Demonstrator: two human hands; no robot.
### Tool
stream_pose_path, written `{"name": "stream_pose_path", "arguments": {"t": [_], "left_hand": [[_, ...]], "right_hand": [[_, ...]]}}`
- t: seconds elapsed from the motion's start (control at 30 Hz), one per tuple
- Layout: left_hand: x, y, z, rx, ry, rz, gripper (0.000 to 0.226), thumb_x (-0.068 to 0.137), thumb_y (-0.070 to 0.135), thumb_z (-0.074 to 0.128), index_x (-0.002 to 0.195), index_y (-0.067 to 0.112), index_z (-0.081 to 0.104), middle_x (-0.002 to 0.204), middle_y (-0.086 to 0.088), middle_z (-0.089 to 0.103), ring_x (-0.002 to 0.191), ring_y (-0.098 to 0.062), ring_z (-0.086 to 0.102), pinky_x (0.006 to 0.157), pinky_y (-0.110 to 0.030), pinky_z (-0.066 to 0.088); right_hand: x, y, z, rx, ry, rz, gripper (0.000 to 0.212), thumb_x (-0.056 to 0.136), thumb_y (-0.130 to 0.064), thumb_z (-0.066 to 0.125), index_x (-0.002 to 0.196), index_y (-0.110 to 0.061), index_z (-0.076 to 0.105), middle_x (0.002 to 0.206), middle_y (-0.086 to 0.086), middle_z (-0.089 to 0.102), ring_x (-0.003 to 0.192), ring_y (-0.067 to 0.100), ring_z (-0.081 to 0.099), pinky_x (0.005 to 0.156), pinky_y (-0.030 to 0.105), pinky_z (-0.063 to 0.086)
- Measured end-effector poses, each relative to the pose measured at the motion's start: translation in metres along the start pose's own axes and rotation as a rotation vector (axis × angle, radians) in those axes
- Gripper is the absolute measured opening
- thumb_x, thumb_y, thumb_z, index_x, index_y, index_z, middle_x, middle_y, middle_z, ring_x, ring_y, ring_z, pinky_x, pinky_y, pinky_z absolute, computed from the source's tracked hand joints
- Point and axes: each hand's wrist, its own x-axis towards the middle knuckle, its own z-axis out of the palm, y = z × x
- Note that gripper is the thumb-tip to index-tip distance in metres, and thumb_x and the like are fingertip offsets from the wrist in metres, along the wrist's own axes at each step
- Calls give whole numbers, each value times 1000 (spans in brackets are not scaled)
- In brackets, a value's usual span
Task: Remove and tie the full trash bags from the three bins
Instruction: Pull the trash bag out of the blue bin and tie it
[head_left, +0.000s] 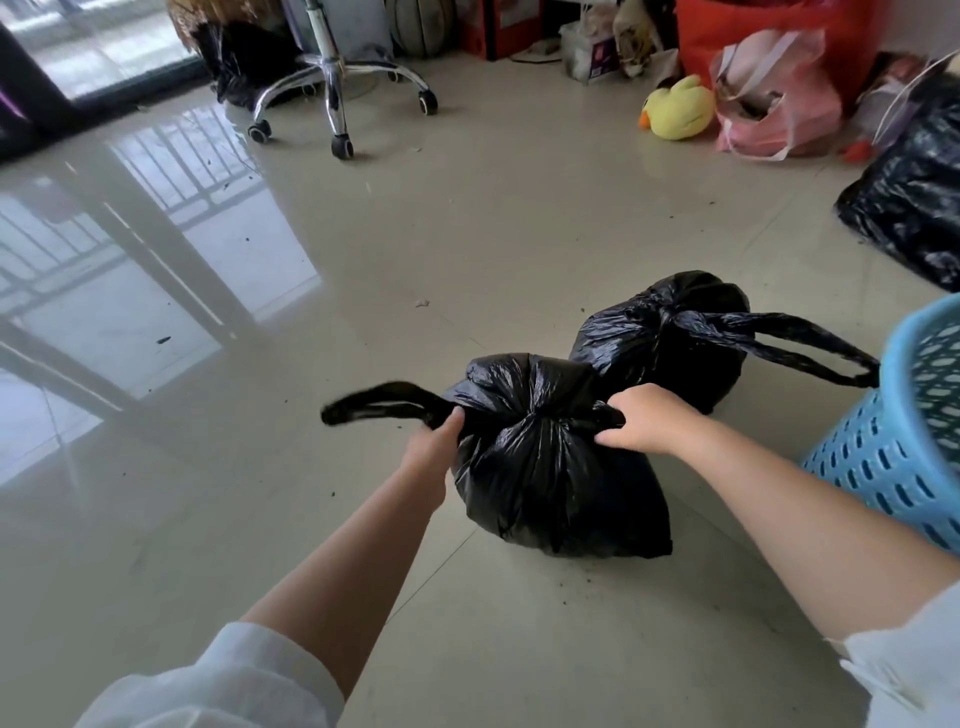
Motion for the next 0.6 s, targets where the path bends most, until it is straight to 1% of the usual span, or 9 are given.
{"name": "stream_pose_path", "arguments": {"t": [0.07,0.13,0.2,0.27,0.33,0.4,0.43,0.5,0.6], "left_hand": [[1,11,5,-44,69,139,41,98,21,42,133,-1,46,127,-10,55,123,-23,49,101,-28,35],[-5,23,10,-128,-20,241,37,100,17,37,126,-6,50,118,-16,62,114,-25,55,90,-27,43],[-9,30,15,-114,-146,356,34,101,19,35,98,-1,62,82,-1,71,85,-16,61,76,-22,48],[-12,38,22,68,-168,470,35,101,21,34,82,6,58,52,3,59,61,-14,54,73,-30,49],[-17,46,29,319,-112,561,20,100,24,34,100,11,50,61,-12,53,52,-13,45,61,-30,43],[-21,53,33,596,-54,609,18,97,27,41,104,11,38,85,-18,55,63,-17,49,61,-28,36],[-21,54,33,746,-51,616,24,94,28,46,104,10,34,93,-16,54,75,-23,55,65,-27,35],[-17,50,31,1076,-82,586,46,84,33,58,113,6,34,109,-15,56,103,-30,57,75,-31,39],[-10,32,29,1438,-76,522,82,73,56,65,128,5,33,128,-17,50,122,-32,49,94,-36,42]], "right_hand": [[0,-1,-5,77,15,-11,16,85,-20,56,75,-9,51,75,2,51,86,24,52,58,29,33],[0,-2,-10,149,106,15,27,86,-11,52,62,-9,40,66,1,43,81,25,49,54,27,29],[1,-2,-16,259,257,46,27,93,-14,46,69,-3,46,78,10,48,93,33,53,63,30,32],[3,1,-21,392,367,89,36,97,-22,40,92,10,57,102,22,52,108,35,52,80,31,37],[3,5,-25,514,397,143,45,98,-28,36,106,9,61,103,21,54,104,35,54,79,28,43],[2,11,-27,763,365,164,41,98,-30,36,89,-3,65,83,10,52,74,27,61,48,19,48],[-1,12,-29,955,298,165,37,98,-29,38,78,-8,63,78,6,51,56,19,61,36,14,45],[-5,15,-31,1246,184,118,33,98,-21,41,70,-10,56,76,3,52,36,7,58,33,12,45],[-10,14,-34,1423,48,27,30,97,-12,39,72,-6,54,72,6,58,38,9,64,39,18,53]]}}
